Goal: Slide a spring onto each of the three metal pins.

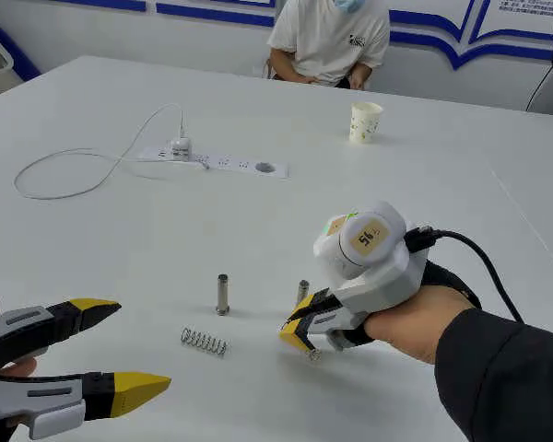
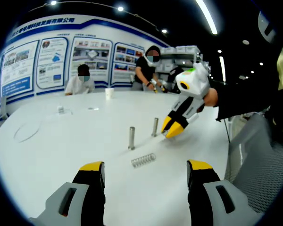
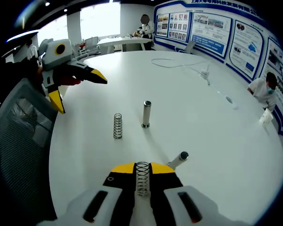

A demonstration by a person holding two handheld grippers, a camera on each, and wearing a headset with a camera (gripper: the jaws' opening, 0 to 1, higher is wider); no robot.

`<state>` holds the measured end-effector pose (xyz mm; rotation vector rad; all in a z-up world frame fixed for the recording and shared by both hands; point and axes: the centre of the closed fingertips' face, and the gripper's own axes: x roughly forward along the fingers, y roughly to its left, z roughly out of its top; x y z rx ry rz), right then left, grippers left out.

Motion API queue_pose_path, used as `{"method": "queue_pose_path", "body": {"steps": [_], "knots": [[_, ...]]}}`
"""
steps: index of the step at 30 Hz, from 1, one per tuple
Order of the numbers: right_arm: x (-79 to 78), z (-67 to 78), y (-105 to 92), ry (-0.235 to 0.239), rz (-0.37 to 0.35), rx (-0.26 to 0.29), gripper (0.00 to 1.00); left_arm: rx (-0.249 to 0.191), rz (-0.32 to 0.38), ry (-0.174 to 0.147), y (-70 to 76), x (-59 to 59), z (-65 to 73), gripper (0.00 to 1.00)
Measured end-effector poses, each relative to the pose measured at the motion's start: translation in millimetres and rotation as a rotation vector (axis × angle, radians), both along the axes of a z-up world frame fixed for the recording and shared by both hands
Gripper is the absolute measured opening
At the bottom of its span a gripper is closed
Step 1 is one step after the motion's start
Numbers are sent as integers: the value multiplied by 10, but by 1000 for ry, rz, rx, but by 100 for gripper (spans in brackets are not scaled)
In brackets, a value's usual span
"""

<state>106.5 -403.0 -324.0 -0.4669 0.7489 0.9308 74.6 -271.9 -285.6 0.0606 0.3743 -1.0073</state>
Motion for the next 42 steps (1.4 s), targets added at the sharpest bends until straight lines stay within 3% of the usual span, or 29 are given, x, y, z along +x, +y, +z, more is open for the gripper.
{"method": "queue_pose_path", "body": {"steps": [42], "knots": [[-56, 201, -97, -36, -63, 92, 12, 6, -7, -5, -9, -10, 14, 72]]}}
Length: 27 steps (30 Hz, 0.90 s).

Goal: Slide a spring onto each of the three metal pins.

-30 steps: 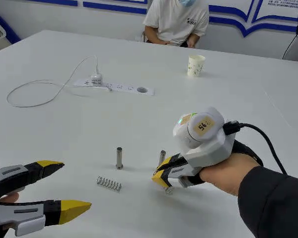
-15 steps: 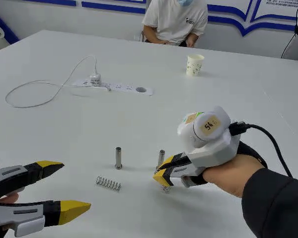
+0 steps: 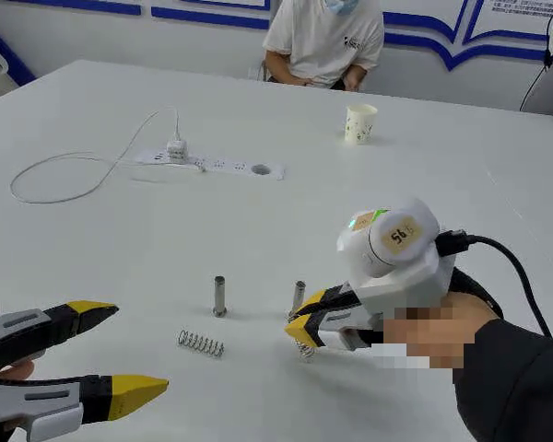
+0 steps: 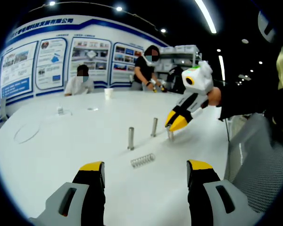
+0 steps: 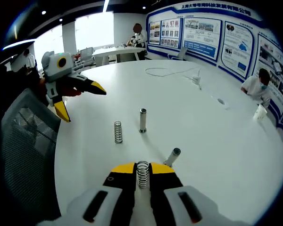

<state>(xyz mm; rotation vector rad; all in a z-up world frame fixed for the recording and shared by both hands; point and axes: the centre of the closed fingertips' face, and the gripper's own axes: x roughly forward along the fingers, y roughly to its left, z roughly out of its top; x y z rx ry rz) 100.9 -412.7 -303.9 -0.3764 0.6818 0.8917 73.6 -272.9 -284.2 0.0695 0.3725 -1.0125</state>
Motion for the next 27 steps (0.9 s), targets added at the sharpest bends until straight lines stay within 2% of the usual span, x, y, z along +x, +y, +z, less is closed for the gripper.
{"method": "queue_pose_path", "body": {"steps": [17, 27], "knots": [[-17, 151, -1, -45, -28, 79, 12, 2, -1, 0, 1, -6, 2, 72], [17, 320, 0, -90, -48, 131, 12, 1, 1, -2, 8, -2, 3, 72]]}}
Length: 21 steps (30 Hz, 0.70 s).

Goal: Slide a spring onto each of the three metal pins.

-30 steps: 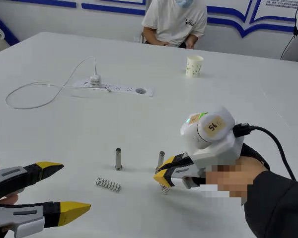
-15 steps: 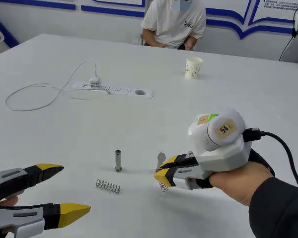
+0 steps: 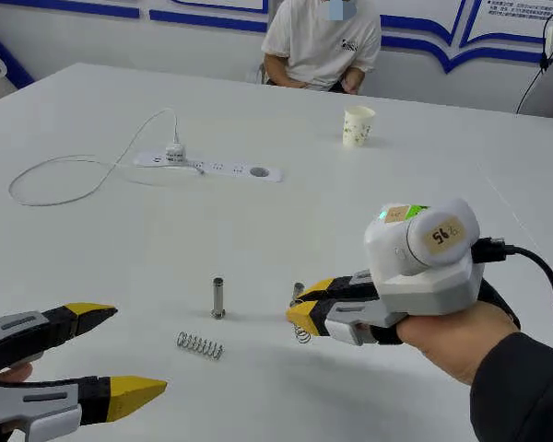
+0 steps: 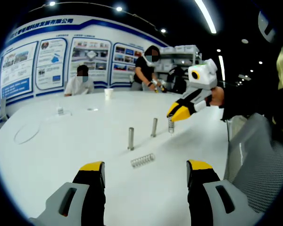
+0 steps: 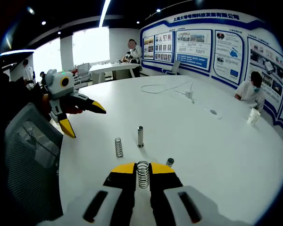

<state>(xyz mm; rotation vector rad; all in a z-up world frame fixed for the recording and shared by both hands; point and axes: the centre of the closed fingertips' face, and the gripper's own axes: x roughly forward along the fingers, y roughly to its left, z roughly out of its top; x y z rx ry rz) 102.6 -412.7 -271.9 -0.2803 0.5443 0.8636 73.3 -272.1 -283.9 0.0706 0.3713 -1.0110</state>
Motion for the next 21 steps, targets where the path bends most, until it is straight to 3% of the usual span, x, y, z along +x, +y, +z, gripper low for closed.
{"method": "queue_pose_path", "body": {"steps": [21], "knots": [[183, 374, -6, -110, -44, 103, 12, -1, 5, 0, 4, 10, -2, 72]]}}
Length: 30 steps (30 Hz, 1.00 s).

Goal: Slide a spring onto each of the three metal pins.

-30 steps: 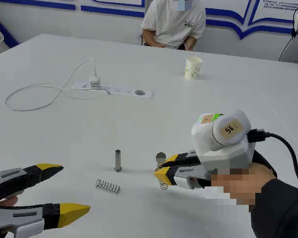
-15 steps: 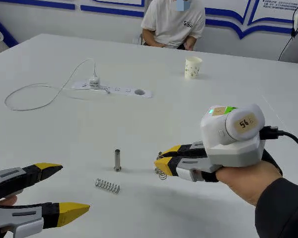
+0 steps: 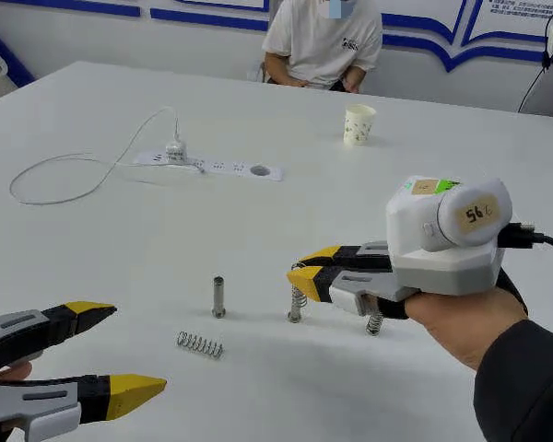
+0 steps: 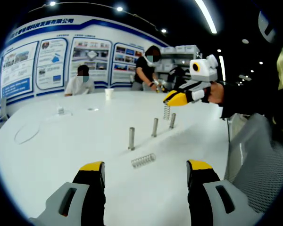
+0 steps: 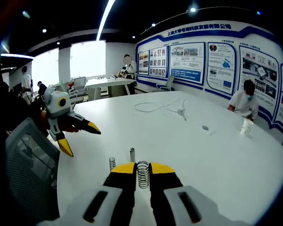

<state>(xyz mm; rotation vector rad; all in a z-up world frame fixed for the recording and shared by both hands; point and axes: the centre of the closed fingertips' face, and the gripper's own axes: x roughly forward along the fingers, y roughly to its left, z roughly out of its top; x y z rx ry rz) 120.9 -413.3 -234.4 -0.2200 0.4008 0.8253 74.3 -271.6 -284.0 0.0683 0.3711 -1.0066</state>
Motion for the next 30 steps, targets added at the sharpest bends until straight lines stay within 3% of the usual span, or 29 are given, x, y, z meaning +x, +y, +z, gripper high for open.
{"method": "queue_pose_path", "body": {"steps": [17, 30], "knots": [[197, 177, -80, -58, -88, 95, 12, -4, 5, 2, 6, 9, -7, 72], [293, 58, -148, -41, -139, 126, 12, -5, 5, 4, 7, 3, -8, 72]]}}
